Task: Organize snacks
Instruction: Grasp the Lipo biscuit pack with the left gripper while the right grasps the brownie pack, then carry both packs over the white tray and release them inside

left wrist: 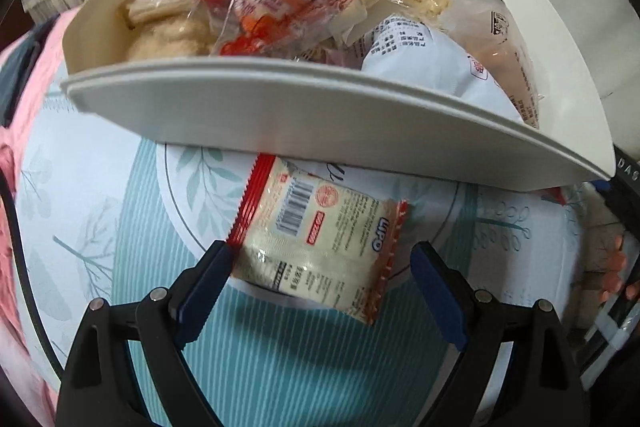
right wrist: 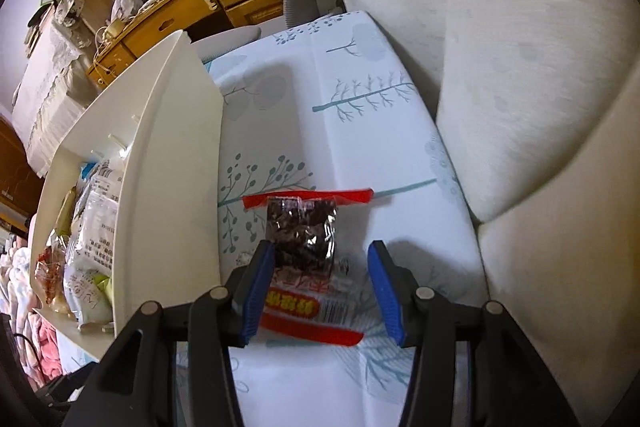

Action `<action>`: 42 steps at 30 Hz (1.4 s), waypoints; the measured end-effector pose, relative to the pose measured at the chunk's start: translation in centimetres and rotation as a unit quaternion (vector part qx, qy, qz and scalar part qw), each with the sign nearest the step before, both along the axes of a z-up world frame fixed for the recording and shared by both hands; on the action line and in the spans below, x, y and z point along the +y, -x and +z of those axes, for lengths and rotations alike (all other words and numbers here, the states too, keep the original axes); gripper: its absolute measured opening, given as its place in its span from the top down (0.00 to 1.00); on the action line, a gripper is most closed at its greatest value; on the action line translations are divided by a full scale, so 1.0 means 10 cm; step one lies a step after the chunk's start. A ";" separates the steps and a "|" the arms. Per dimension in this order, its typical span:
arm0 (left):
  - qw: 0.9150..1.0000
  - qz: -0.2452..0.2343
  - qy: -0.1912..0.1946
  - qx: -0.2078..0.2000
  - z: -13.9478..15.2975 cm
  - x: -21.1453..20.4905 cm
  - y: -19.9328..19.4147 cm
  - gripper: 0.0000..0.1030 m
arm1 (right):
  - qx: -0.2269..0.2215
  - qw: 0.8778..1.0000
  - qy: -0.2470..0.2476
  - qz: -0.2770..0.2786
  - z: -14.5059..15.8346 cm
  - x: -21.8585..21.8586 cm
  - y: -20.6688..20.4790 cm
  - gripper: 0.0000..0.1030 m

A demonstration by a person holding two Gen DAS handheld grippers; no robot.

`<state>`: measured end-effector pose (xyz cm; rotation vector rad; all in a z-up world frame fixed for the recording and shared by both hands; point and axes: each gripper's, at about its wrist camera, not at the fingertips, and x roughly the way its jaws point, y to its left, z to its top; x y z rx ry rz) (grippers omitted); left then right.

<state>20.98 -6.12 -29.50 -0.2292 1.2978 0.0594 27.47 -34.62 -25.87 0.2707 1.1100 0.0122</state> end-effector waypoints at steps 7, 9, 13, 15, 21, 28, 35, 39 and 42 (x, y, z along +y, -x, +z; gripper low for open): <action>1.000 -0.006 -0.008 0.006 -0.08 -0.11 -0.16 0.13 | -0.014 1.000 -0.012 0.024 0.01 0.03 -0.07 0.53; 1.000 -0.003 -0.008 0.006 -0.10 -0.12 -0.19 0.13 | -0.016 0.999 -0.022 0.032 0.01 0.04 -0.08 0.53; 1.000 -0.003 -0.014 0.005 -0.13 -0.13 -0.27 0.13 | -0.013 0.999 -0.022 0.041 -0.03 0.06 -0.12 0.52; 1.000 -0.003 -0.015 0.007 -0.15 -0.14 -0.32 0.13 | -0.017 0.999 -0.024 0.041 -0.04 0.06 -0.12 0.51; 1.000 -0.003 -0.020 -0.006 -0.14 -0.11 -0.44 0.23 | -0.025 0.998 -0.013 0.056 -0.04 0.09 -0.15 0.51; 0.999 -0.013 -0.033 -0.014 -0.07 -0.07 -0.48 0.35 | -0.028 0.997 -0.014 0.066 -0.06 0.08 -0.15 0.56; 0.999 -0.008 -0.039 -0.018 -0.03 -0.02 -0.27 0.46 | -0.025 0.997 -0.008 0.078 -0.02 0.12 -0.08 0.58; 0.999 -0.005 -0.038 -0.007 -0.01 0.04 -0.14 0.47 | -0.014 0.997 -0.010 0.073 -0.01 0.10 0.00 0.59; 0.999 -0.004 -0.035 0.000 0.00 0.08 -0.08 0.51 | -0.004 0.998 -0.008 0.066 0.00 0.08 0.08 0.59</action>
